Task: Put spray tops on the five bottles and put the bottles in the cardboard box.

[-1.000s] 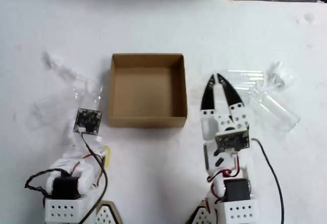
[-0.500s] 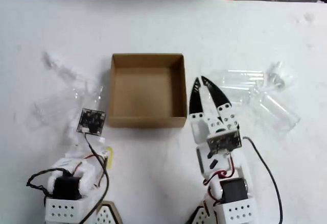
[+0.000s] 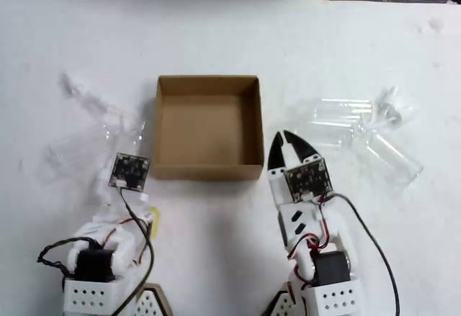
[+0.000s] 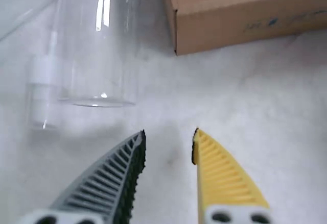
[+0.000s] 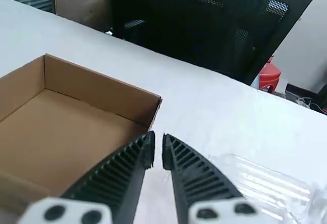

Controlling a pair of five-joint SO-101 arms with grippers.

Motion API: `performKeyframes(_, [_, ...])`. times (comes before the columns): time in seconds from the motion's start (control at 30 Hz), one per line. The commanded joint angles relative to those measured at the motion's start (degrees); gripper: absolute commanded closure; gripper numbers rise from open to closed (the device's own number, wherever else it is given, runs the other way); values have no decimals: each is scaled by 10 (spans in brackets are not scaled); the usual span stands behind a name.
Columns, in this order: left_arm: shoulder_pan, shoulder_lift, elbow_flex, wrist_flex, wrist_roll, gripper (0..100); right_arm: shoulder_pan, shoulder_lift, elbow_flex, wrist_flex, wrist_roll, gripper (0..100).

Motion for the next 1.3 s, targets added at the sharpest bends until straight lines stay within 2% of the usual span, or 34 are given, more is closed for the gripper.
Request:
performKeyframes(0.0, [13, -4, -1, -13, 3, 850, 10, 4, 4, 25, 4, 984])
performKeyframes(0.23, [8, -4, -1, -13, 1, 850, 7, 4, 4, 45, 6, 984])
performKeyframes(0.33, [-36, -4, -14, -26, -25, 849, 8, 4, 4, 46, 6, 984])
performKeyframes(0.4, [-99, -5, -25, -73, -71, 849, 10, 4, 4, 52, 6, 984])
performKeyframes(0.47, [-165, -5, -22, -156, -112, 849, 7, 4, 4, 61, 7, 984])
performKeyframes(0.53, [-183, -4, 1, -228, -101, 849, 7, 4, 4, 62, 7, 984])
performKeyframes(0.57, [-180, -3, -1, -236, -82, 851, 7, 4, 4, 62, 5, 984])
performKeyframes(0.67, [-170, -4, -1, -205, -41, 850, 7, 5, 4, 65, 4, 984])
performKeyframes(0.83, [-147, -4, -1, -193, -46, 852, 7, 4, 4, 73, 4, 984])
performKeyframes(1.03, [-154, -5, -11, -182, -50, 850, 7, 4, 4, 73, 6, 984])
performKeyframes(1.17, [-208, -6, -69, -142, -142, 853, 7, 4, 4, 73, 7, 984])
performKeyframes(1.27, [-220, -6, -103, -142, -144, 853, 7, 4, 4, 73, 7, 984])
